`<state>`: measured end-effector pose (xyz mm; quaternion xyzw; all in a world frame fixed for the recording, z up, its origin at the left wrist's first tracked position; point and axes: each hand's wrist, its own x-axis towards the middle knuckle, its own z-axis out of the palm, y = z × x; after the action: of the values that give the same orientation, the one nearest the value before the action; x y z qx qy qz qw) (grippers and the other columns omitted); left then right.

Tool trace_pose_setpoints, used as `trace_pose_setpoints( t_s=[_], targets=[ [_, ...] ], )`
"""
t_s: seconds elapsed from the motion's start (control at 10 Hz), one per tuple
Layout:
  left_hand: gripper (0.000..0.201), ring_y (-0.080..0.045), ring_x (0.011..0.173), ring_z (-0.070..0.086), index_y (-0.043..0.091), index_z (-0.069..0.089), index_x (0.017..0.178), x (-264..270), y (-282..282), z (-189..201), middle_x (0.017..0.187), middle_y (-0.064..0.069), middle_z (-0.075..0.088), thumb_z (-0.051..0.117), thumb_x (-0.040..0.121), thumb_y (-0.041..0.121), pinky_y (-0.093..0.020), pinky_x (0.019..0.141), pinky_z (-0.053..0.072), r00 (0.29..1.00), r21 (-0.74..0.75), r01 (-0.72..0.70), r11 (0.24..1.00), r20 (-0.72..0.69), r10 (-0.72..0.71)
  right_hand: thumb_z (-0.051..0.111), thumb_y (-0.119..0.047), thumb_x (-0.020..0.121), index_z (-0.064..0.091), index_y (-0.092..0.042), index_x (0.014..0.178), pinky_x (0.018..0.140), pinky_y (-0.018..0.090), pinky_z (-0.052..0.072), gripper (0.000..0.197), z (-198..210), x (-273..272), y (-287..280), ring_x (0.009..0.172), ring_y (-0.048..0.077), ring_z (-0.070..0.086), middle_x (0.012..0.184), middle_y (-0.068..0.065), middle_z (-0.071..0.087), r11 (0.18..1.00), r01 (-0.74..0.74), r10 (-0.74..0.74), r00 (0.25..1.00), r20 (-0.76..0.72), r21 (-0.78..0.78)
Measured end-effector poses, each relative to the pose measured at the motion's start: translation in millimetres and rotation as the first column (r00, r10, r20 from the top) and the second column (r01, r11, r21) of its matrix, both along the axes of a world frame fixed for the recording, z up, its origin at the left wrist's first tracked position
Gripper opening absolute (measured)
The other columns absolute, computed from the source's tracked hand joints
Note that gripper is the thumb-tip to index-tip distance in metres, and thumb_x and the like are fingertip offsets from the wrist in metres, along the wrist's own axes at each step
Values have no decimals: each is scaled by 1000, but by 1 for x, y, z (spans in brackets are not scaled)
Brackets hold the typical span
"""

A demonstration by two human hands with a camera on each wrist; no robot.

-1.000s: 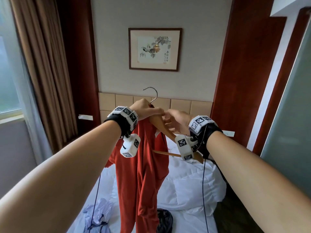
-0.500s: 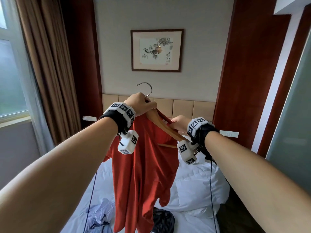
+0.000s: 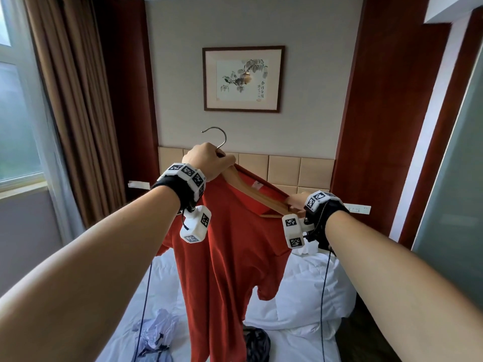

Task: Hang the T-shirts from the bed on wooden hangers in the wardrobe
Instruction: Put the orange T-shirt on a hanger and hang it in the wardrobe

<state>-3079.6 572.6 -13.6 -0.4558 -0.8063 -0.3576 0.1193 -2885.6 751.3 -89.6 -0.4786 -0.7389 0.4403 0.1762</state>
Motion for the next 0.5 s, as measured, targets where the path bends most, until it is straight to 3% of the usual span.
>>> trace_pose_setpoints(
  t_s=[0.1, 0.2, 0.3, 0.4, 0.5],
  targets=[
    [39, -25, 62, 58, 20, 72, 72, 0, 0, 0, 57, 0, 56, 57, 68, 56, -29, 58, 49, 1000, 28, -11, 1000, -25, 11, 57, -8, 97, 47, -15, 84, 57, 21, 57, 18, 2, 7, -9, 71, 15, 52, 83, 2, 49, 997, 55, -59, 996, 60, 60],
    [40, -26, 62, 58, 16, 68, 70, 3, 1, 0, 60, -4, 59, 59, 71, 54, -29, 57, 47, 999, 52, -15, 999, -46, 17, 53, -9, 98, 54, -14, 87, 78, 32, 49, 12, -2, 5, -6, 80, 18, 58, 88, 5, 57, 893, -48, -169, 887, 430, 448],
    [40, -26, 58, 53, 13, 63, 65, 4, 2, -1, 56, -2, 54, 58, 72, 51, -26, 51, 40, 999, 78, -10, 997, -40, 14, 55, -11, 93, 67, -8, 98, 73, 32, 43, 13, -1, 5, -11, 101, 32, 66, 104, 11, 67, 756, -98, -295, 832, 470, 648],
    [40, -25, 59, 53, 15, 65, 66, 4, 4, -3, 57, -1, 55, 55, 71, 54, -26, 52, 38, 999, 69, -10, 998, -40, 13, 48, -2, 93, 66, -9, 110, 72, 32, 42, 26, -8, 1, -9, 109, 32, 65, 113, 10, 68, 654, -191, -334, 795, 506, 732],
    [42, -24, 57, 53, 15, 69, 70, 2, 6, -6, 60, -2, 58, 54, 70, 54, -27, 52, 41, 999, 72, -25, 997, -40, 28, 48, -9, 97, 66, -13, 118, 74, 32, 41, 28, -9, -3, -5, 113, 31, 64, 118, 7, 66, 689, -121, -296, 853, 430, 715]
  ],
)
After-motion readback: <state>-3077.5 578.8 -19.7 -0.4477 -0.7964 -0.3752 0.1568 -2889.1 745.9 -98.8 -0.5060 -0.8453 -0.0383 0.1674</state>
